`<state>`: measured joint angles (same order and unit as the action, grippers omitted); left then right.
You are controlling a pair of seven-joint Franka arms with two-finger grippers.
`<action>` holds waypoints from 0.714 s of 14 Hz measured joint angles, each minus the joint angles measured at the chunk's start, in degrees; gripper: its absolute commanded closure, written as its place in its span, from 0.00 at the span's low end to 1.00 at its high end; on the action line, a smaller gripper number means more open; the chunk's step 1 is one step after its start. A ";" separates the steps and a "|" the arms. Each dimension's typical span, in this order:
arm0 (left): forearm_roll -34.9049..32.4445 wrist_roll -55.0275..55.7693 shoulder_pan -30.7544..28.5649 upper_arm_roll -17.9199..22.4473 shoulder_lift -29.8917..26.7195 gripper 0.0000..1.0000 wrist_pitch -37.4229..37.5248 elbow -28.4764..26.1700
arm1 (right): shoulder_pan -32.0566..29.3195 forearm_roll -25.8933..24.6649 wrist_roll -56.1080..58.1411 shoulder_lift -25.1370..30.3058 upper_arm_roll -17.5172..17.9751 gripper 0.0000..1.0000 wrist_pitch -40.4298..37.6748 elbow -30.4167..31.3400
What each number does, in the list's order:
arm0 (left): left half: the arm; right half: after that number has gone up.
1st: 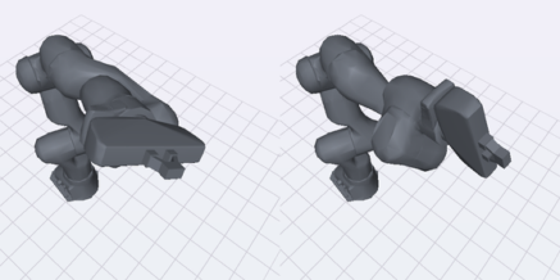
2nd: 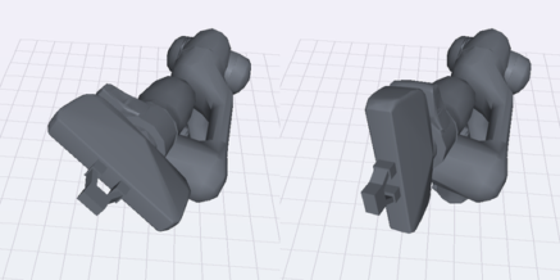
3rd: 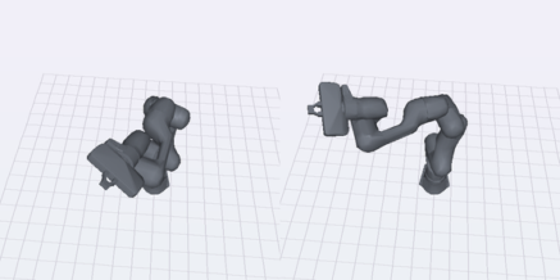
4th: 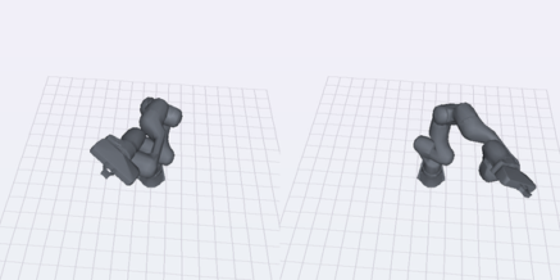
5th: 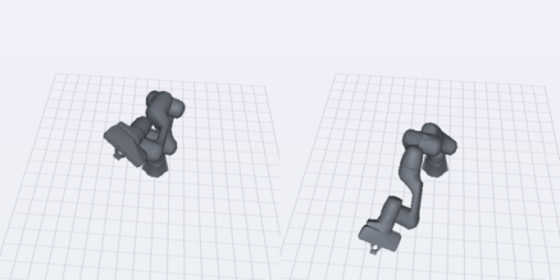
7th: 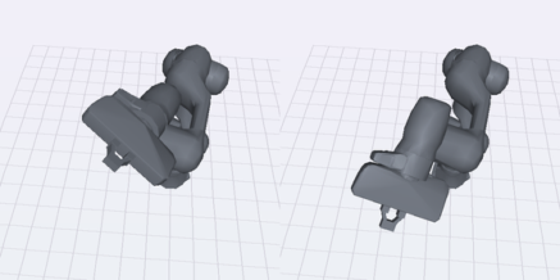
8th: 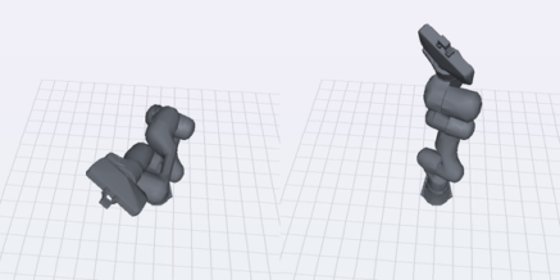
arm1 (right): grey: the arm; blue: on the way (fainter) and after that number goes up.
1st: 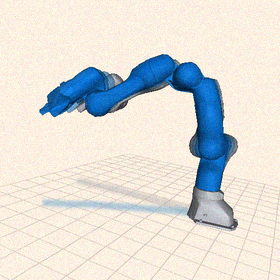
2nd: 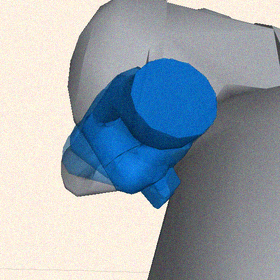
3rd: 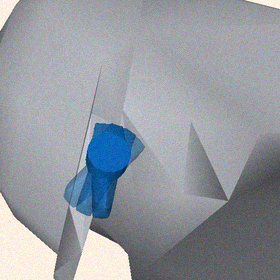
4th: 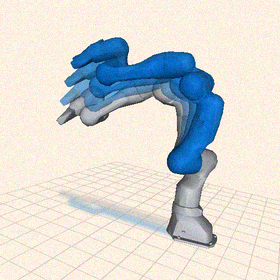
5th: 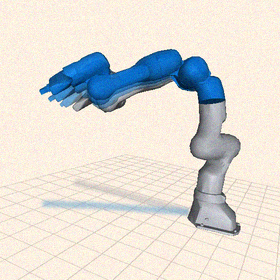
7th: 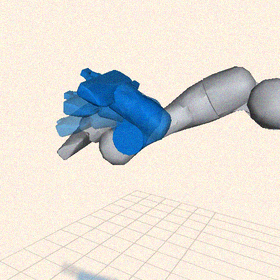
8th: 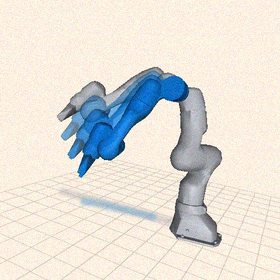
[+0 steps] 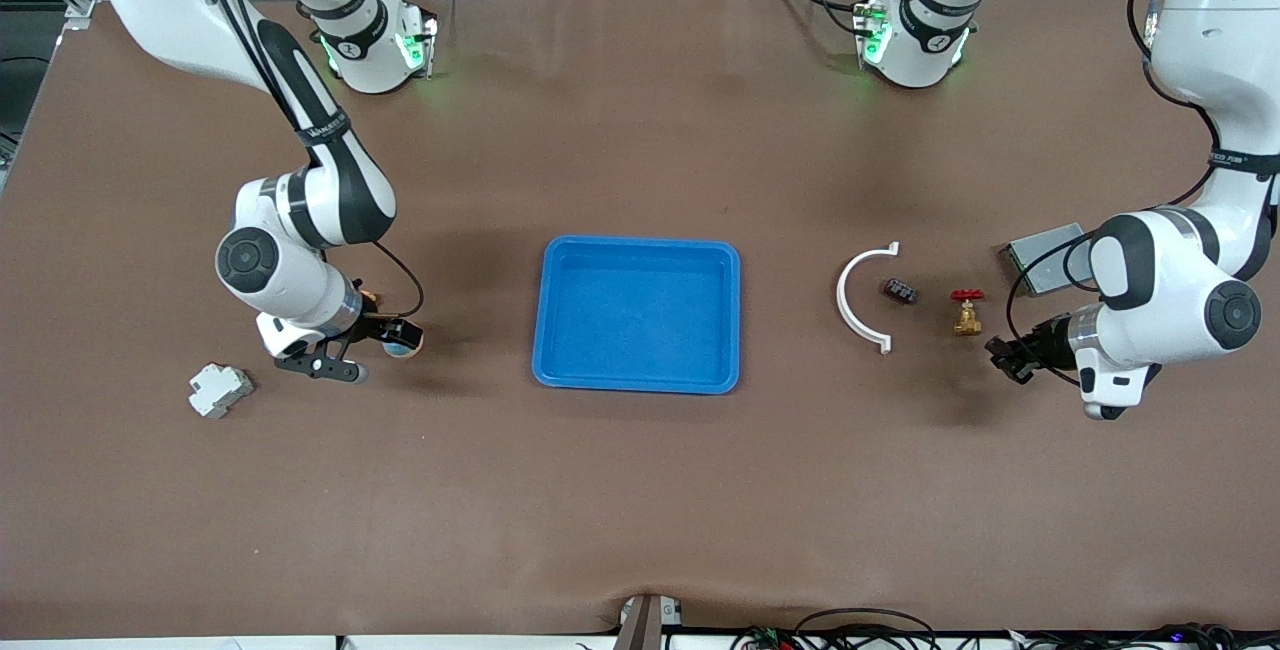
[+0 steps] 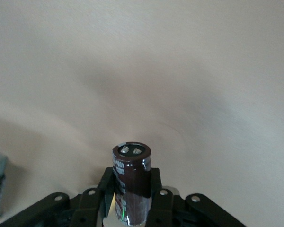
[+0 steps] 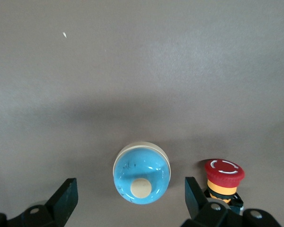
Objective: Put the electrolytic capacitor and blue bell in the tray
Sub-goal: 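Lift the capacitor with the left gripper while the right gripper descends, then place the capacitor in the blue tray while the right gripper grasps a bell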
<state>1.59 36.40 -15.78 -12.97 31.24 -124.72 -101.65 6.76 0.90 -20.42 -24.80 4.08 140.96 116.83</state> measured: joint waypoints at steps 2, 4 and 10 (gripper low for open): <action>0.00 3.76 0.12 -1.90 -0.59 1.00 4.20 2.60 | 0.00 0.00 0.36 -0.55 0.04 0.00 0.17 0.25; 0.01 7.97 0.13 -4.26 -0.75 1.00 7.00 4.61 | 0.01 0.00 0.50 -1.33 0.04 0.00 0.19 0.26; 0.07 22.84 0.58 -13.50 -0.73 1.00 10.01 5.92 | 0.01 0.00 0.53 -3.23 -0.01 0.00 0.41 0.27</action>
<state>1.66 59.24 -15.21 -26.48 30.51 -114.71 -95.72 6.77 0.90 -19.89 -28.03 4.07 141.36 117.10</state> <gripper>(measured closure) 0.656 0.000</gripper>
